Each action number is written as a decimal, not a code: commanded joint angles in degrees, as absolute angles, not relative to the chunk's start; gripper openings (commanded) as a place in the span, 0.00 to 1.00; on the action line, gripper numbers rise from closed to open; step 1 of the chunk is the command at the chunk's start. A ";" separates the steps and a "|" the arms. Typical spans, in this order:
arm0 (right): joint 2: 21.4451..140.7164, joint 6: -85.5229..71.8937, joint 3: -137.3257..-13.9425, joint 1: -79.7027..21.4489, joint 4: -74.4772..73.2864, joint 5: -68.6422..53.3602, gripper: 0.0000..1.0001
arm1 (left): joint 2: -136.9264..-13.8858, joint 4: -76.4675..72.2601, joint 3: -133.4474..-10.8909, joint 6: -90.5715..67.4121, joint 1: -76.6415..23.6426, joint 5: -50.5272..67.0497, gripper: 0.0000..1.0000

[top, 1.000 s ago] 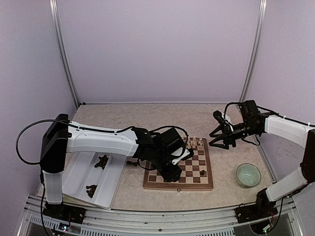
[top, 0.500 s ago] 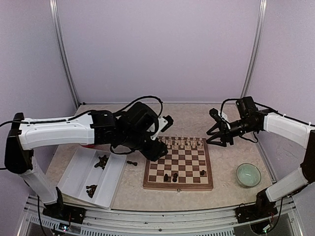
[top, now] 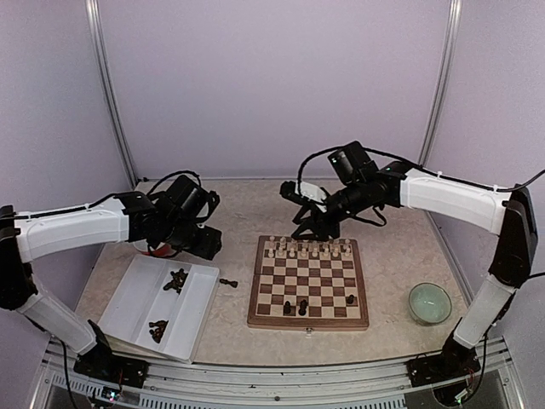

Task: Set up the chess pieces on the board
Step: Pick up the king at the center of the board, then pass from the right arm to the left

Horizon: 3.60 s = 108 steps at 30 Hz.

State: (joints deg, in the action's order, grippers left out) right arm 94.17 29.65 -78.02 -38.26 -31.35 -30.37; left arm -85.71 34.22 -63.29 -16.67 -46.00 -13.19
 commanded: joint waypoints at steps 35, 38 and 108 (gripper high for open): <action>145.75 15.13 -126.95 -60.37 -49.91 -8.41 0.41 | -60.40 22.82 -50.73 -27.59 -41.57 -14.58 0.77; 146.75 15.61 -127.26 -60.55 -50.16 -7.99 0.29 | -60.38 22.52 -50.46 -27.67 -41.57 -14.27 0.76; 96.15 19.34 -82.06 -40.95 -23.54 -46.82 0.00 | -80.49 -10.37 -58.43 -37.00 -48.34 15.69 0.31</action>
State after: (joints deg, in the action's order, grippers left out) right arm 98.24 19.03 -82.63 -41.12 -24.56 -46.81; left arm -83.61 -10.68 -57.91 -36.88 -48.05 16.69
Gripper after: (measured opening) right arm 0.140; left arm 0.279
